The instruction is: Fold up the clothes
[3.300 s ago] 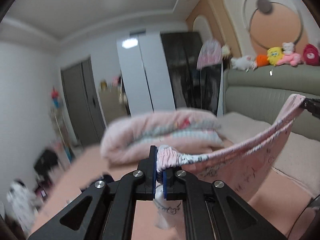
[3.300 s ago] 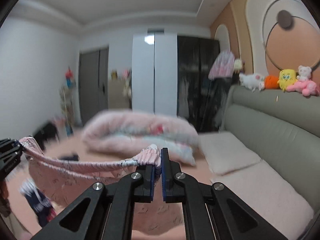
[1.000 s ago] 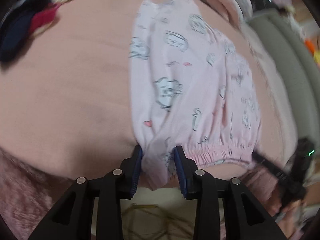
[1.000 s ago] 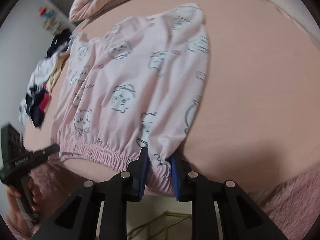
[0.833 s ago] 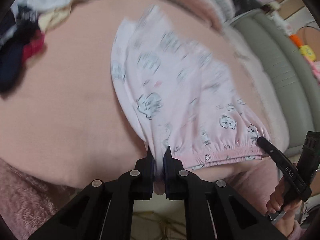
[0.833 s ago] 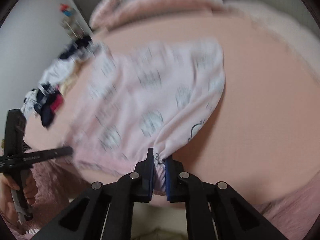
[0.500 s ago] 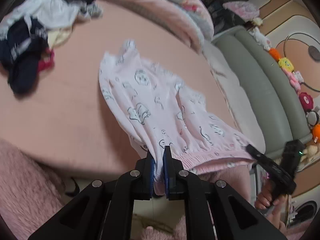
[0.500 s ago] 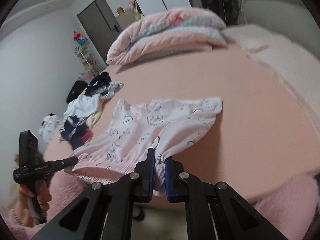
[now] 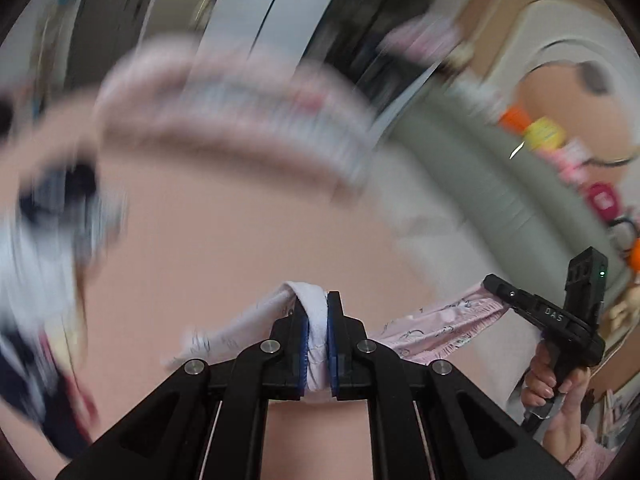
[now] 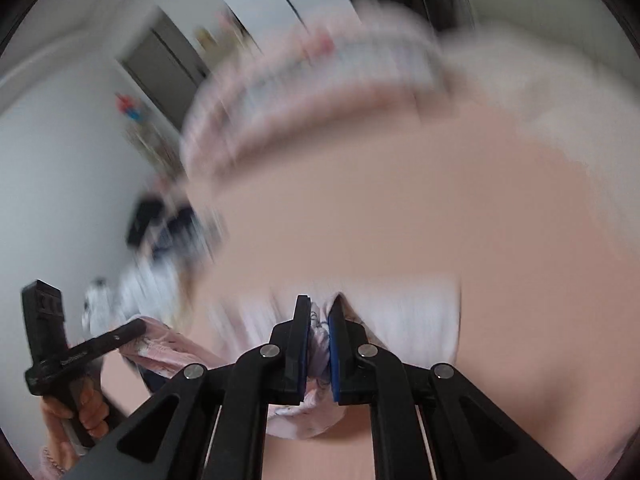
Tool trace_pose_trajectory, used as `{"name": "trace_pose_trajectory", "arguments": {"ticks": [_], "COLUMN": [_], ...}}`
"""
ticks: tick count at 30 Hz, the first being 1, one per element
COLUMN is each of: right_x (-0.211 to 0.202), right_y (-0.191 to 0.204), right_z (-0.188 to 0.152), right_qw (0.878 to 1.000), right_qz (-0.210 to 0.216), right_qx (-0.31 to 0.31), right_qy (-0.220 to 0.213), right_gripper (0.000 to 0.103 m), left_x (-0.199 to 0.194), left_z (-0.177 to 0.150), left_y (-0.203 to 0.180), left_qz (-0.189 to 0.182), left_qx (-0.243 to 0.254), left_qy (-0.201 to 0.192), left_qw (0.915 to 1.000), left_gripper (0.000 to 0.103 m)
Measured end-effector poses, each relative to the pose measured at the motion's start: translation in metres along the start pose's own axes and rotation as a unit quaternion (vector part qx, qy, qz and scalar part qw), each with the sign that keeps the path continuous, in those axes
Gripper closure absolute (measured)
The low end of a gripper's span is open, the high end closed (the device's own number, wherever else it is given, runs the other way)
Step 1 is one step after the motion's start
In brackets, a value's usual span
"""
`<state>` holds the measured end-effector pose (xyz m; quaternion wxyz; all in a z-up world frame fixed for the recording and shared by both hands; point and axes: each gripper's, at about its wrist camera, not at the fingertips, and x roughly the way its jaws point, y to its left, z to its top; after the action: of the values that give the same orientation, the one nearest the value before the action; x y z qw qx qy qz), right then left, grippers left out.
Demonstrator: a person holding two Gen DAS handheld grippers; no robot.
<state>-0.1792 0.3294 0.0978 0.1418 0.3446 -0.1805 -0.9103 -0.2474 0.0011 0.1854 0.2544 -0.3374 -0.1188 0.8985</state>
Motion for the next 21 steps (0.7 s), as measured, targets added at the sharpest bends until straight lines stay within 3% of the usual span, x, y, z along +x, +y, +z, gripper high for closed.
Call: {"name": "trace_pose_trajectory", "arguments": {"ticks": [2,6,7,9,12,15,19,21], "right_x": [-0.056,-0.131,-0.149,-0.156,-0.125,-0.071,0.007,0.041], "right_y": [0.03,0.061,0.068,0.065,0.035,-0.012,-0.075,-0.101], "right_z": [0.056,0.078,0.083,0.062,-0.011,-0.1,-0.206,-0.252], "right_qw": [0.996,0.986,0.982,0.984,0.995,0.998,0.982,0.966], "right_qz": [0.027,0.037,0.039,0.031,0.0,-0.057,-0.127,-0.143], "right_qx": [-0.022,-0.064,-0.074,-0.077,-0.055,-0.022,0.04,0.076], "right_qy": [-0.078,-0.149,-0.167,-0.155,-0.085,0.001,0.133,0.2], "right_gripper": [0.096,0.096,0.096,0.096,0.096,0.096,0.096,0.096], "left_x": [-0.05,-0.112,-0.114,-0.088,-0.014,0.054,0.133,0.143], "left_z": [0.037,0.041,0.028,-0.006,-0.093,-0.177,-0.28,-0.307], "left_y": [-0.028,-0.046,-0.04,-0.032,-0.002,0.031,0.075,0.085], "left_qz": [0.002,0.008,0.006,0.007,0.025,0.041,0.076,0.089], "left_qx": [0.043,0.078,0.076,0.068,0.047,0.018,-0.015,-0.029], "left_qy": [-0.055,-0.095,-0.087,-0.051,0.051,0.152,0.278,0.303], "left_qw": [0.9976,0.9924,0.9933,0.9963,0.9972,0.9873,0.9575,0.9483], "left_gripper": [0.097,0.097,0.096,0.096,0.096,0.096,0.094,0.091]}}
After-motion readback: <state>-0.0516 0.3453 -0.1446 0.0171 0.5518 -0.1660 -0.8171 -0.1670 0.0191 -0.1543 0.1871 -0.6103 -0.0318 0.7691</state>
